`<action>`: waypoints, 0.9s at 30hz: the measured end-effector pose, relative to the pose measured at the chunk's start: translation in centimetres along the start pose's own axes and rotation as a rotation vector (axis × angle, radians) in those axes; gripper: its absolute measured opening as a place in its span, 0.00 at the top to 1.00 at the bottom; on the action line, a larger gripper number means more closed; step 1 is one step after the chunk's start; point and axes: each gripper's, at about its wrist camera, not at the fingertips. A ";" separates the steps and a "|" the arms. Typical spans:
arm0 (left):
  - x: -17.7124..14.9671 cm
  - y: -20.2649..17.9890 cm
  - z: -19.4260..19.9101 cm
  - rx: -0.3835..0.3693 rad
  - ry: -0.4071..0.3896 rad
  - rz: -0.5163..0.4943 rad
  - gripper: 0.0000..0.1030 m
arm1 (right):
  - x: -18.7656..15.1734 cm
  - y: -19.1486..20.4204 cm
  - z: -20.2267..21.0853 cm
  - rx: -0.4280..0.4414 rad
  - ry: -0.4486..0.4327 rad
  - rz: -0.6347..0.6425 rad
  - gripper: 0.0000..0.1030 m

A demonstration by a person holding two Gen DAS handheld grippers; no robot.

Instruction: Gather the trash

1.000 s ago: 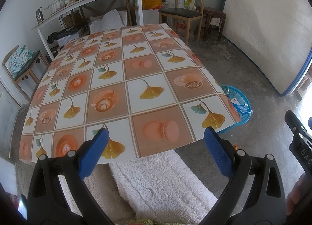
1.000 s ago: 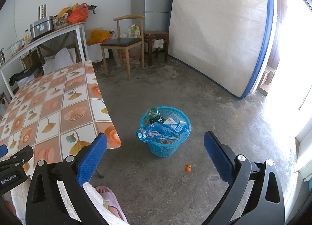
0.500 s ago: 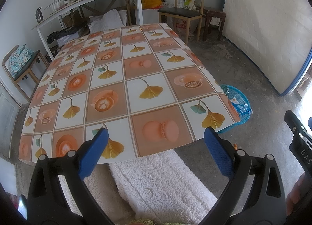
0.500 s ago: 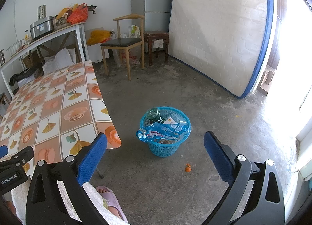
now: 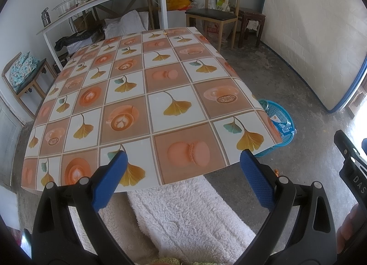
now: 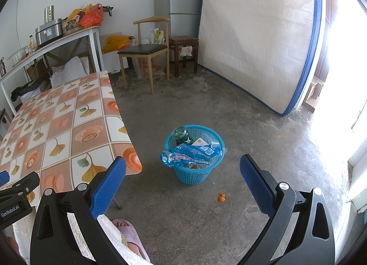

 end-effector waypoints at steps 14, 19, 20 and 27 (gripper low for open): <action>-0.6 -0.9 -0.1 -0.009 0.003 -0.004 0.08 | 0.1 0.0 0.0 0.000 -0.001 -0.001 0.06; -0.5 -0.7 0.1 -0.010 0.005 -0.005 0.08 | 0.1 0.1 0.0 0.000 -0.001 -0.001 0.06; -0.4 -0.5 0.1 -0.010 0.005 -0.004 0.08 | 0.0 0.0 0.1 -0.001 -0.001 -0.002 0.06; -0.5 -0.6 0.1 -0.011 0.004 -0.004 0.08 | 0.0 -0.1 0.0 0.001 0.000 -0.005 0.06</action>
Point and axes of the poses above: each gripper's, at about its wrist camera, not at the fingertips, and z roughly against the way its jaws point, y to its left, x to its top, and after that the axes turned 4 degrees about z, right-handed
